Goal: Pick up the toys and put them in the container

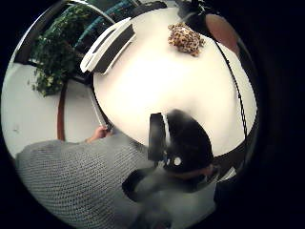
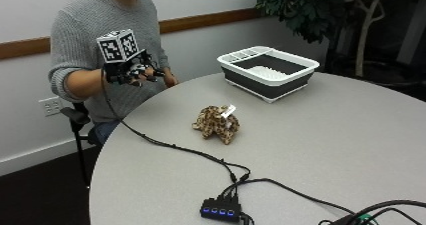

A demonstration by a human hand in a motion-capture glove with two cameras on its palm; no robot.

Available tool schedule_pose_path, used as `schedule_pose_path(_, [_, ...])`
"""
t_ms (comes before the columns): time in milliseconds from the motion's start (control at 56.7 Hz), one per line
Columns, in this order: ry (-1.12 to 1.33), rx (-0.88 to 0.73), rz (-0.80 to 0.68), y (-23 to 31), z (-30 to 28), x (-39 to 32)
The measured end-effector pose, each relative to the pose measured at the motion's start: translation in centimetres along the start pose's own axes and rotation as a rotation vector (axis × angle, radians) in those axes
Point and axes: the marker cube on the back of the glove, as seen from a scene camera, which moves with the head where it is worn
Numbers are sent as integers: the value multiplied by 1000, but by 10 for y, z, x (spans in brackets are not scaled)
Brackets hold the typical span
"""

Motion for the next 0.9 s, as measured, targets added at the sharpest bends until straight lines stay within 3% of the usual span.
schedule_pose_path(282, [-9,-22,-15,-3,5,-3])
schedule_pose_path(441, [-9,-35,-57,-30,3,-12])
schedule_pose_path(635, [-70,-31,-171,-149,-14,-24])
schedule_pose_path(794, [-88,-62,-93,-251,-20,-7])
schedule_pose_path(900, [-54,-134,-21,-277,9,6])
